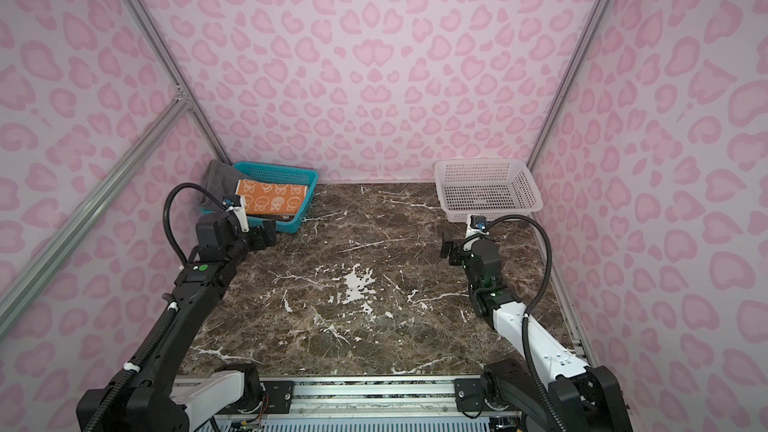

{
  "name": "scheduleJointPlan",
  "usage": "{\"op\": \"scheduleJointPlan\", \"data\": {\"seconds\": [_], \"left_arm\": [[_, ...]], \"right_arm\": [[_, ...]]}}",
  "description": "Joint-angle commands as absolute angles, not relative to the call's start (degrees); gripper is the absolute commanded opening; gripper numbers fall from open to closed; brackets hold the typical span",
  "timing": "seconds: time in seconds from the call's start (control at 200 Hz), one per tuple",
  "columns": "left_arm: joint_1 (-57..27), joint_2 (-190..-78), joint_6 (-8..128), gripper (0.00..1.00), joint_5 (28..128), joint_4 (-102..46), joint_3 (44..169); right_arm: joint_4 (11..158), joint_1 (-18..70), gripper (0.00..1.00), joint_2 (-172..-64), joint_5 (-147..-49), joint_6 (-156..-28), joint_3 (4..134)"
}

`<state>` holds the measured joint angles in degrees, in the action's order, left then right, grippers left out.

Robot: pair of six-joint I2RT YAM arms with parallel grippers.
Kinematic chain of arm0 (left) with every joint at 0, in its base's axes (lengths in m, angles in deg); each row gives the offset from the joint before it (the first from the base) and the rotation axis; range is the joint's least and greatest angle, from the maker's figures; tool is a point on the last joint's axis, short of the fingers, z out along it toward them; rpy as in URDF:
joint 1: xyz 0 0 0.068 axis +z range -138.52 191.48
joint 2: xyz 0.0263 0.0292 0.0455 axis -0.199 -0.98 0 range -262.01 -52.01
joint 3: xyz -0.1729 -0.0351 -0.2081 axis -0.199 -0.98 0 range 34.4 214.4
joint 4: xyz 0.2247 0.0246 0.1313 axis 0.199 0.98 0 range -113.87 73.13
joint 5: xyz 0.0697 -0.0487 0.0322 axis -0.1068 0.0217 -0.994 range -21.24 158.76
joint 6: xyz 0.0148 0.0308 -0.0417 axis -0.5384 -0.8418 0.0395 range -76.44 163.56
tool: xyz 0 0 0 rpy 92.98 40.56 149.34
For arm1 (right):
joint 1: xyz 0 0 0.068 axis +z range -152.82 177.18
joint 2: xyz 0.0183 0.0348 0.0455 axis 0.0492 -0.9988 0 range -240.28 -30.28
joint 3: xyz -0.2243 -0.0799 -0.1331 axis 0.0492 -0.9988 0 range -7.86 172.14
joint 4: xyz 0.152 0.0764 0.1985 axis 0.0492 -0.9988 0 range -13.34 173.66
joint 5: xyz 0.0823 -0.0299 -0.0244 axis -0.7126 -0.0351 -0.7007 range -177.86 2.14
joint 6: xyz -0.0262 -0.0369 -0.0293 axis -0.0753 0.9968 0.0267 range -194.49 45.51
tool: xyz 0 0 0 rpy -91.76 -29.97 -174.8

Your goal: Fold and stack the towels

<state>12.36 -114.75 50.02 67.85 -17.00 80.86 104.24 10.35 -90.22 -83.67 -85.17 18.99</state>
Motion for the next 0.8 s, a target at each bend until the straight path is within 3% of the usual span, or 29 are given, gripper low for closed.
{"op": "scheduleJointPlan", "data": {"seconds": [0.0, 0.36, 0.555, 0.795], "left_arm": [[12.27, -115.21, 52.42, 0.97, 66.49, -28.15, 75.88], [12.19, -124.80, 49.45, 0.97, 64.15, -42.54, 67.98], [12.21, -127.76, 48.82, 0.97, 64.12, -53.97, 62.23], [12.23, -131.93, 46.33, 0.97, 66.51, -61.84, 60.75]], "right_arm": [[109.08, 8.49, 0.99, -89.22, -76.88, -84.33, 16.13], [123.33, 6.63, 0.99, -96.80, -70.03, -79.74, 9.58], [121.64, 6.10, 0.99, -102.80, -73.35, -79.30, 13.50], [124.81, 6.14, 1.00, -102.18, -75.67, -77.30, 10.77]]}}
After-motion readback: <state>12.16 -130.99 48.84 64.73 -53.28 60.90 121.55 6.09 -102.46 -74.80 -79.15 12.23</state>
